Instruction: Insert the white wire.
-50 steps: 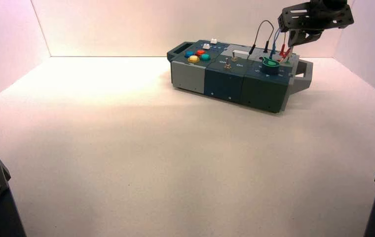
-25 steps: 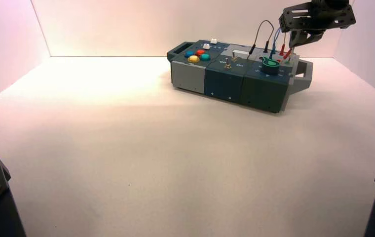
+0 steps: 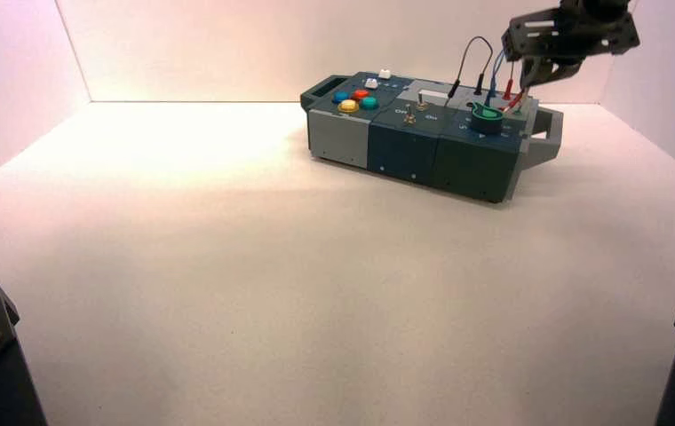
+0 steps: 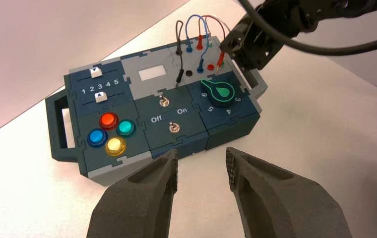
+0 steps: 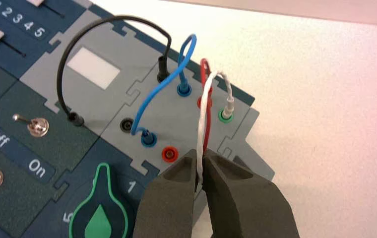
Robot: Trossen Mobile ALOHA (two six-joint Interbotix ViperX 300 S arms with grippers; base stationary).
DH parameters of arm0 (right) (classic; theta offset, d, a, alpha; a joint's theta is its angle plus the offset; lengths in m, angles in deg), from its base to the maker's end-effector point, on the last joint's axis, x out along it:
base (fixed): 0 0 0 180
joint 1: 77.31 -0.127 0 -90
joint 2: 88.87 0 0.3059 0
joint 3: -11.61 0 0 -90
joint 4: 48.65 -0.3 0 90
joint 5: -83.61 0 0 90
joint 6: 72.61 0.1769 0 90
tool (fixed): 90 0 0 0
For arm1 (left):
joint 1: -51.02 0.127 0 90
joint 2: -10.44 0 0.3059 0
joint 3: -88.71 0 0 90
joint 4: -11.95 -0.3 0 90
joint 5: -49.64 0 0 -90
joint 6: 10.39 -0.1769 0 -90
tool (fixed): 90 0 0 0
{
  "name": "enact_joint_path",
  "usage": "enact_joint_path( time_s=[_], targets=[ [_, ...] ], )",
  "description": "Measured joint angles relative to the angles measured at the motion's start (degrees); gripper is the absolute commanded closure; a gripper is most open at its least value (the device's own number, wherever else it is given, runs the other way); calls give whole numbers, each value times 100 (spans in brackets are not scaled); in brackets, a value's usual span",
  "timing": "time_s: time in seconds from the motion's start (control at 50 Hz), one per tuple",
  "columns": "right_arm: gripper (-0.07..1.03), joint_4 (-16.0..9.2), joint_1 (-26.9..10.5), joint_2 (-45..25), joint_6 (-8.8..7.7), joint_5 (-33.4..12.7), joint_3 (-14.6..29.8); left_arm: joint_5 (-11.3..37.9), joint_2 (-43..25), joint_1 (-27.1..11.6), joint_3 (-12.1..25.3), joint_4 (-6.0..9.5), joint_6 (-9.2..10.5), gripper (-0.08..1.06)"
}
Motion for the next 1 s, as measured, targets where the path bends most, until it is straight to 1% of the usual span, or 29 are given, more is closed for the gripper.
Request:
enact_joint_path(
  time_s=[0.14, 0.36, 0.58, 1.0],
  targets=[
    [99, 0, 0, -62, 9, 158, -62, 0, 0, -9, 9, -9, 0, 45],
    [99, -9, -9, -158, 9, 193, -62, 0, -9, 0, 0, -9, -18, 45],
    [99, -18, -9, -299, 9, 325, -53, 0, -9, -9, 9, -9, -18, 45],
    [99, -18, -9, -404, 9, 343, -44, 0, -9, 0, 9, -9, -26, 45]
  ],
)
